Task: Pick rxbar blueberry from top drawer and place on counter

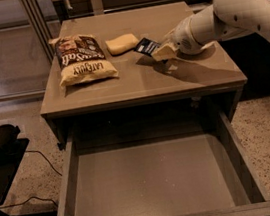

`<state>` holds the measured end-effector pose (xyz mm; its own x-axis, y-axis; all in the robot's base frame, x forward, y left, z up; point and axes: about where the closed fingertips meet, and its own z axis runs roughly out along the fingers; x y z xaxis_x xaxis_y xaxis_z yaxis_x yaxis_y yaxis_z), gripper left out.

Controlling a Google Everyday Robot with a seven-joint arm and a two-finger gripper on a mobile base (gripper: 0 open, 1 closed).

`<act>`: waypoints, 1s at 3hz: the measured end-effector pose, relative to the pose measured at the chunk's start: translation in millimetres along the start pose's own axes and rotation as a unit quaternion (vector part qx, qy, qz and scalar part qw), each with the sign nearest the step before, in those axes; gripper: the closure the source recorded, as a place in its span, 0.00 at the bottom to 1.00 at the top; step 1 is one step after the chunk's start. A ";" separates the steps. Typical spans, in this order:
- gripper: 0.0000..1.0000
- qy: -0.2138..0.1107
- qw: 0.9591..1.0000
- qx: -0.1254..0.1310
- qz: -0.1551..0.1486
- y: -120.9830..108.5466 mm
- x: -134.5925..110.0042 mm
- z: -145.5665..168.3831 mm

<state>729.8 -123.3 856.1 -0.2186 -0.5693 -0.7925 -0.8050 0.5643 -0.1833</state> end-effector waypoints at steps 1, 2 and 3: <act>0.12 0.000 1.000 0.000 0.000 0.0 0.0 0.0; 0.00 0.000 1.000 0.000 0.000 0.0 0.0 0.1; 0.00 0.000 1.000 0.000 0.000 0.1 0.0 0.1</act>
Offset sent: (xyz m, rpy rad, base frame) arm 0.0000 0.0000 0.0000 0.0000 0.0000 0.0000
